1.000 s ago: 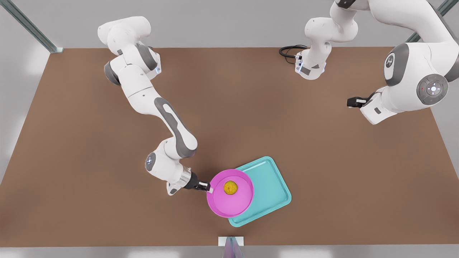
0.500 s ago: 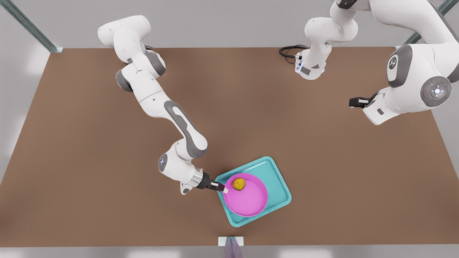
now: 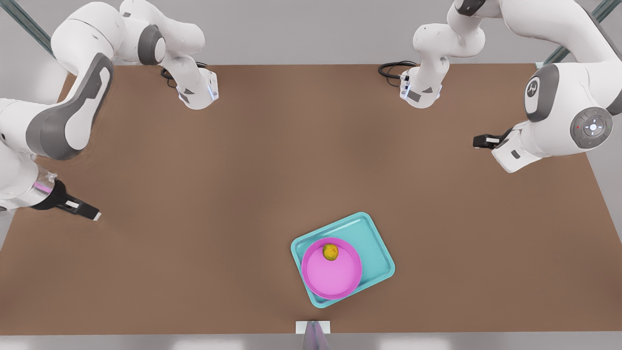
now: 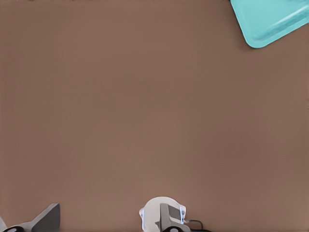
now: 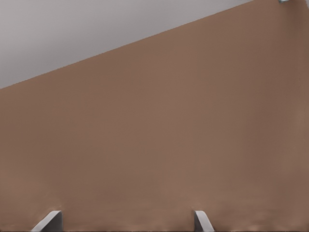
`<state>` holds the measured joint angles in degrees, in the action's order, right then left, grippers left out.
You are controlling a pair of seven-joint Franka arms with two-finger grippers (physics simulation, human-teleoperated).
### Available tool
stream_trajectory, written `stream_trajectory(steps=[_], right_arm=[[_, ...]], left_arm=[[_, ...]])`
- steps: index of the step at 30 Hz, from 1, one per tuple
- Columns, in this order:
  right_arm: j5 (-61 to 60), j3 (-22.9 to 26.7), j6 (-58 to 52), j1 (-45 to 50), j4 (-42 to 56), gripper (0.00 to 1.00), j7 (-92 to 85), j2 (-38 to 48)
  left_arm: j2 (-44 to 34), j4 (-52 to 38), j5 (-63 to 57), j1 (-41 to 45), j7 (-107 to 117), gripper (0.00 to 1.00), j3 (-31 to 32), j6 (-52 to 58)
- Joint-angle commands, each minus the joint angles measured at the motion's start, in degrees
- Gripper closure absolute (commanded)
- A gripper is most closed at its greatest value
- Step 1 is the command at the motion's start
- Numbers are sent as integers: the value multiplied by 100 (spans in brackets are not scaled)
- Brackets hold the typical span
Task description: Place the orange on the plate with the left arm and the plate on the tray with the right arm
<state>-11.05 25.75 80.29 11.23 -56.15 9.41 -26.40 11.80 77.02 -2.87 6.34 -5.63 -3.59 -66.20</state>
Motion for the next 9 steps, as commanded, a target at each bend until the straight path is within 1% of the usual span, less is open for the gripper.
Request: stream_trajectory(steps=[1, 3, 4, 5, 6, 7, 9], right_arm=[[613, -167, -1850, -34, -457, 0, -1161, 609], [631, -316, -1517, -148, -835, 0, -1161, 776], [762, -615, -1367, -271, -1055, 0, -1144, 987], [947, -870, -972, -332, -1599, 0, -1135, 1417], [956, -1141, -857, -578, -1785, 0, -1135, 1576], [991, -1222, -857, -640, -1794, 0, -1135, 1611], [991, -1222, -866, -640, -1803, 0, -1135, 1620]], left_arm=[[6, -20, -3, -1, -35, 0, -1, 55], [-2, -20, -11, -1, -35, 0, -1, 55], [-2, -20, -11, -1, -35, 0, -1, 55], [-2, -20, -11, -1, -35, 0, -1, 55], [6, -20, -11, -1, -35, 0, -1, 55], [6, -20, -11, -1, -43, 0, -1, 55], [6, -20, -11, -1, -35, 0, -1, 55]])
